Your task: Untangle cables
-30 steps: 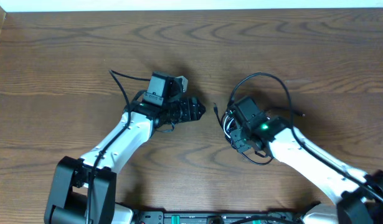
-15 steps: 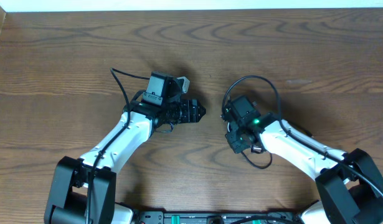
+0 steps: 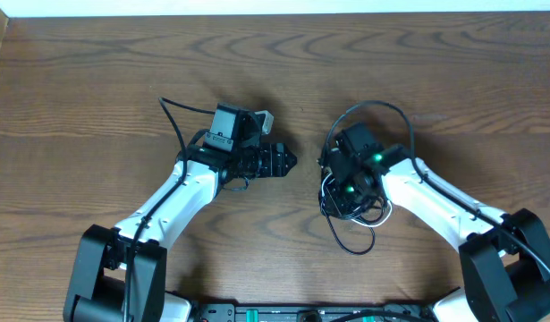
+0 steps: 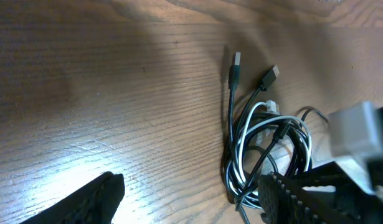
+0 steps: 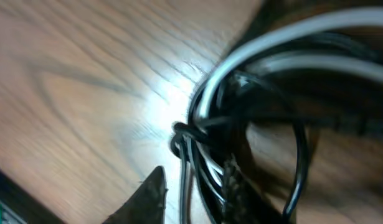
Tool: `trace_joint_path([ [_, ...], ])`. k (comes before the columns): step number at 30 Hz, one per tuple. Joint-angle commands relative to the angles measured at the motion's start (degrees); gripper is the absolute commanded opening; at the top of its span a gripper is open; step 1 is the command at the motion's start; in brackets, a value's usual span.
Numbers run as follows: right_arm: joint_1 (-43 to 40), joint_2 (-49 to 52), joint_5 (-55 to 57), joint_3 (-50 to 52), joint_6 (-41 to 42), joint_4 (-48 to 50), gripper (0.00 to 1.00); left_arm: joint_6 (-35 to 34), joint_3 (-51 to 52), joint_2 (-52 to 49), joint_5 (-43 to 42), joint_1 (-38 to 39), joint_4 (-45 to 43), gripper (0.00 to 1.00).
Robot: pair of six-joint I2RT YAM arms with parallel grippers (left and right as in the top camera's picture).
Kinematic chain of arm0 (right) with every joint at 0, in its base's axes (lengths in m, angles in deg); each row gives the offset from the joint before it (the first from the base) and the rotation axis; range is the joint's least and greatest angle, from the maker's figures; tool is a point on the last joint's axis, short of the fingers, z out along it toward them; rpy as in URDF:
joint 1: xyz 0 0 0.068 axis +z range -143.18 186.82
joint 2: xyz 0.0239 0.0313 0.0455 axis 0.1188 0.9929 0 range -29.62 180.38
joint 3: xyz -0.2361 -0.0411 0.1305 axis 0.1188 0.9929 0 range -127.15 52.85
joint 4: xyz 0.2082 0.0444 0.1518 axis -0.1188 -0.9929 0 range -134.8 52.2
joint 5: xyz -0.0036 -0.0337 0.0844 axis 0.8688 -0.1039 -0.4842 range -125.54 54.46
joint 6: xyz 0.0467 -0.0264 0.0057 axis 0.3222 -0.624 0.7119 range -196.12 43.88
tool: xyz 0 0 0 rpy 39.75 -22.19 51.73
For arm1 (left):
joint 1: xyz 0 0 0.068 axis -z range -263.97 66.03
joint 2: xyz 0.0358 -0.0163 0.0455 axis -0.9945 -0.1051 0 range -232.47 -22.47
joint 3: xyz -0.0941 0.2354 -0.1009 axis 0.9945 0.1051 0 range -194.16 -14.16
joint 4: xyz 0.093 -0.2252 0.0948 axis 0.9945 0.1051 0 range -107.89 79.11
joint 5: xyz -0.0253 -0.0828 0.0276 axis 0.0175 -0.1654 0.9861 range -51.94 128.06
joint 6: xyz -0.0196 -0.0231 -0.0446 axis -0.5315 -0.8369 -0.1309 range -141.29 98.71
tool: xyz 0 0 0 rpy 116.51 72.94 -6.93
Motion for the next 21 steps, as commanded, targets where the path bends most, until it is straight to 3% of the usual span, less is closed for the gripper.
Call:
trace_joint_path([
  [1, 1.0, -1.0, 0.9, -1.4, -4.4, -1.2, 0.31, 1.4, -1.8, -0.6, -0.5, -0.3, 0.1, 0.73],
  [11, 2.3, -1.0, 6.9, 6.9, -3.5, 2.8, 0.34, 1.4, -1.8, -0.6, -1.4, -0.3, 0.1, 0.74],
  [12, 2.3, -1.0, 7.3, 7.8, -3.3, 3.5, 0.29, 1.4, -1.8, -0.6, -1.4, -0.3, 0.1, 0.74],
  [14, 2.3, -1.0, 8.8, 9.1, -0.6, 4.5, 0.07, 1.4, -1.8, -0.6, -1.4, -0.3, 0.1, 0.73],
  [15, 2.2, -1.0, 8.7, 9.2, 0.5, 4.6, 0.01, 1.5, -1.8, -0.6, -1.4, -0.3, 0.2, 0.73],
  [19, 1.5, -1.1, -0.1, 8.8, 4.3, 7.8, 0.01, 7.0, -1.8, -0.6, -9.9, -0.3, 0.6, 0.73],
  [21, -1.0, -1.1, -9.5, 8.8, 6.6, 11.6, 0.01, 12.3, -1.8, -0.6, -16.2, -0.3, 2.2, 0.64],
])
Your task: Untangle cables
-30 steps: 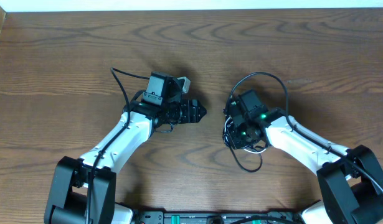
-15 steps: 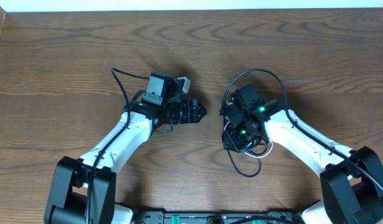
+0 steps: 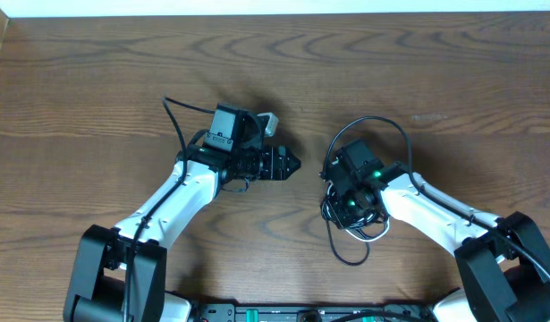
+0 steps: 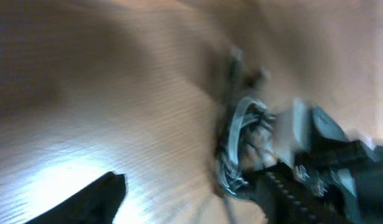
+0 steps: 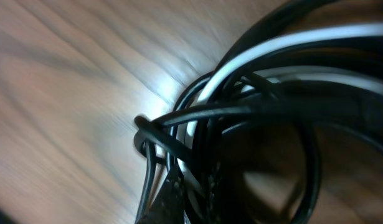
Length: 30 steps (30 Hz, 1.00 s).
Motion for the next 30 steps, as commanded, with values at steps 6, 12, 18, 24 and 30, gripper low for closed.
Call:
trace_joint_path([
  [6, -10.7, 0.1, -23.4, 0.4, 5.8, 4.2, 0.01, 22.5, -1.8, -0.6, -17.9, -0.1, 12.4, 0.45],
  [12, -16.6, 0.1, -36.0, 0.6, 4.2, 5.1, 0.01, 27.0, -1.7, -0.6, -17.9, 0.3, 15.7, 0.45],
  [18, -16.8, 0.1, -46.1, 0.6, 1.3, 5.4, 0.01, 25.7, -1.7, -0.6, -17.6, 4.8, 9.2, 0.45],
  [24, -16.8, 0.1, -47.7, 0.6, 1.0, 5.4, 0.01, 20.3, -1.7, -0.6, -14.8, 8.3, 2.1, 0.44],
  [30, -16.8, 0.1, -48.0, 0.6, 1.0, 5.5, 0.01, 20.2, -1.7, -0.6, -13.9, 8.5, 2.0, 0.26],
])
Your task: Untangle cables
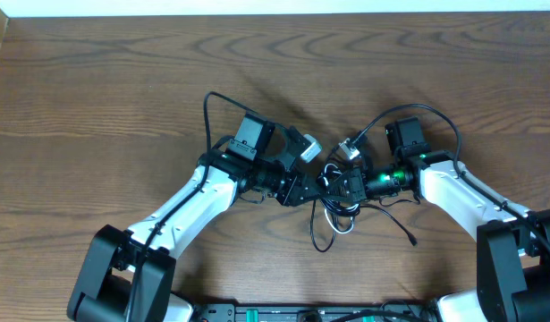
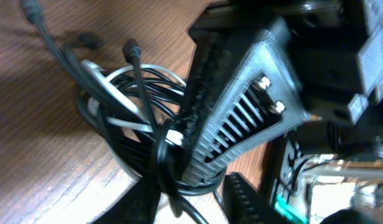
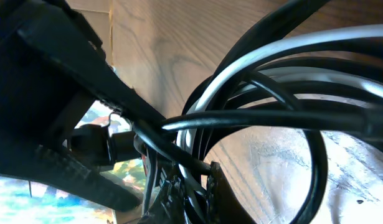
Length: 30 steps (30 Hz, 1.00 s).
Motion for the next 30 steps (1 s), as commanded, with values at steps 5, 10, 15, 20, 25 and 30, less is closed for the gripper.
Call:
trace_joint_path([
  [5, 0.0, 0.1, -6.7, 0.3, -1.9, 0.6, 0.01, -0.3, -1.0, -0.5, 5.2, 1.2, -0.3, 0.07],
  [10, -0.8, 0.1, -5.5, 0.3, -1.5, 0.7, 0.01, -0.3, -1.0, -0.5, 6.1, 1.5, 1.1, 0.07],
  [15, -4.8, 0.1, -1.5, 0.3, 3.5, 1.2, 0.01, 6.1, -1.0, 0.5, 5.9, 1.6, 9.2, 0.07],
  [20, -8.7, 0.1, 3.8, 0.3, 7.7, 1.7, 0.01, 13.8, -1.0, 3.0, 1.1, 1.6, 18.6, 0.08],
  [25, -9.3, 0.1, 11.1, 0.3, 8.9, 1.6, 0.01, 15.5, -1.0, 10.5, -0.3, 1.5, 22.8, 0.08],
  [30, -9.0, 0.1, 17.8, 0.3, 8.7, -1.7, 0.63, 9.2, -1.0, 16.1, 6.1, 1.5, 18.2, 0.08],
])
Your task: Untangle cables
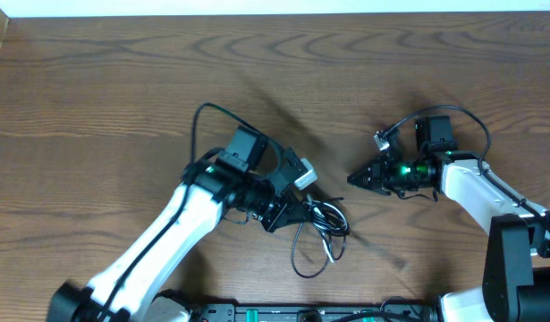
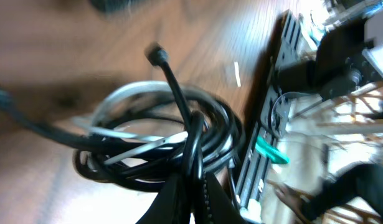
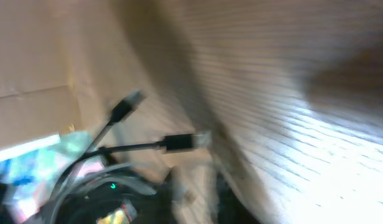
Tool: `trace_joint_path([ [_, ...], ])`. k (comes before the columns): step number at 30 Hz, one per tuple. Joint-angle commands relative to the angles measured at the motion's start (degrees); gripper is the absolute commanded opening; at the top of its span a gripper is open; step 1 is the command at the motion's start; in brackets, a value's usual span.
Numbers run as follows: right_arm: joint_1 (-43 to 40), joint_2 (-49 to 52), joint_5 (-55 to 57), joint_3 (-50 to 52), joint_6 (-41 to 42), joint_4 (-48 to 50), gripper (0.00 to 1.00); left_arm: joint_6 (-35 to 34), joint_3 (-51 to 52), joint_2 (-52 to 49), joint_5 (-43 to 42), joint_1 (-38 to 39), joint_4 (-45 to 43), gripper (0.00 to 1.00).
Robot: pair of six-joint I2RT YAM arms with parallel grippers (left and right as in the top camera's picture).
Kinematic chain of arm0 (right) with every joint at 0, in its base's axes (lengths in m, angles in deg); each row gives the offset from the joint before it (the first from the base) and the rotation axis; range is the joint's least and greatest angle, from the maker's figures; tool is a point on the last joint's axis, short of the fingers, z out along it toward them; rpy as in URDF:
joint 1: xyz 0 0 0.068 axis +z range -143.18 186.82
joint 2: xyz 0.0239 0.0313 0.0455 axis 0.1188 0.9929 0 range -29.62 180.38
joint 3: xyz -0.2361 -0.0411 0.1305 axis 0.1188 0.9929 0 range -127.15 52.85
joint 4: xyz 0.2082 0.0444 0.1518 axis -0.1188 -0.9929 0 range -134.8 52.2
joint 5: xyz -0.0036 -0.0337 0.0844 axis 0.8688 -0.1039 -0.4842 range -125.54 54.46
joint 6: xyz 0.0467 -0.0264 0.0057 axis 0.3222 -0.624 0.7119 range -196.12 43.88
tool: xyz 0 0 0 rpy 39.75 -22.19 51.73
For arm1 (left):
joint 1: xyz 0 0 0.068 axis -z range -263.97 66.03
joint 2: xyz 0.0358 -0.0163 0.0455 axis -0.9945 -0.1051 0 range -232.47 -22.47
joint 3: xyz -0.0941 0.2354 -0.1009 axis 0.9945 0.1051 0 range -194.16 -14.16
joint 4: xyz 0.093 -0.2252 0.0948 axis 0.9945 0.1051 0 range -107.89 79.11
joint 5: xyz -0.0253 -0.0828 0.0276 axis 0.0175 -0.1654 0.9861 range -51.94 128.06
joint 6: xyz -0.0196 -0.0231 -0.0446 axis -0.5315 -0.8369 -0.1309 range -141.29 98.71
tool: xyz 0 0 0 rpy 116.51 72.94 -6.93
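A tangled bundle of black and white cables (image 1: 326,217) hangs at the tip of my left gripper (image 1: 297,215), which is shut on a black strand of it. The left wrist view shows the coil (image 2: 154,143) just past that gripper (image 2: 194,186), with one plug end (image 2: 155,55) sticking up. A loose loop (image 1: 306,259) trails toward the front edge. My right gripper (image 1: 353,178) sits to the right of the bundle, apart from it. In the blurred right wrist view, bare wood shows between the right gripper's (image 3: 197,186) fingers, and a USB plug (image 3: 179,142) lies beyond them.
The wooden table (image 1: 122,80) spreads out on all sides. The robot base rail (image 1: 283,313) runs along the front edge, and it shows again as the rail (image 2: 266,149) behind the coil in the left wrist view. A blurred streak (image 1: 377,249) lies right of the bundle.
The right gripper, then shut in the tangle, is now off it and farther right. The left gripper now holds the bundle alone, a little lower and to the left.
First the right gripper was down on the bundle at the right and the left gripper stood open some way off. The right arm then brought the bundle to the middle, where both grippers met at it. Now the left holds it and the right has drawn back.
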Motion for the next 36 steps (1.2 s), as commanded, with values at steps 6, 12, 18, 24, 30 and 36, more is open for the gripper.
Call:
trace_joint_path([
  [6, 0.5, -0.1, 12.8, -0.4, 0.6, -5.0, 0.99, -5.7, -0.3, 2.1, 3.1, 0.0, -6.2, 0.07],
  [12, 0.5, -0.1, 24.2, -0.4, 0.6, -5.0, 0.99, -5.7, -0.3, 0.5, 3.1, 0.0, -6.1, 0.07],
  [18, 0.5, -0.1, 32.5, -0.4, 0.6, -5.0, 0.99, -7.8, -0.3, 0.5, 3.1, 0.0, -8.6, 0.07],
  [24, 0.5, -0.1, 32.5, -0.4, 0.6, -5.0, 0.99, -10.2, -0.3, 0.5, 3.1, 0.0, -11.0, 0.08],
  [30, 0.7, -0.1, 32.5, -0.4, 0.6, -5.0, 0.99, -10.2, -0.3, 0.5, 3.1, 0.0, -11.0, 0.07],
  [36, 0.7, -0.1, 32.5, -0.4, 0.6, -5.0, 0.99, -10.2, -0.2, 0.4, 4.4, 0.0, -10.9, 0.08],
])
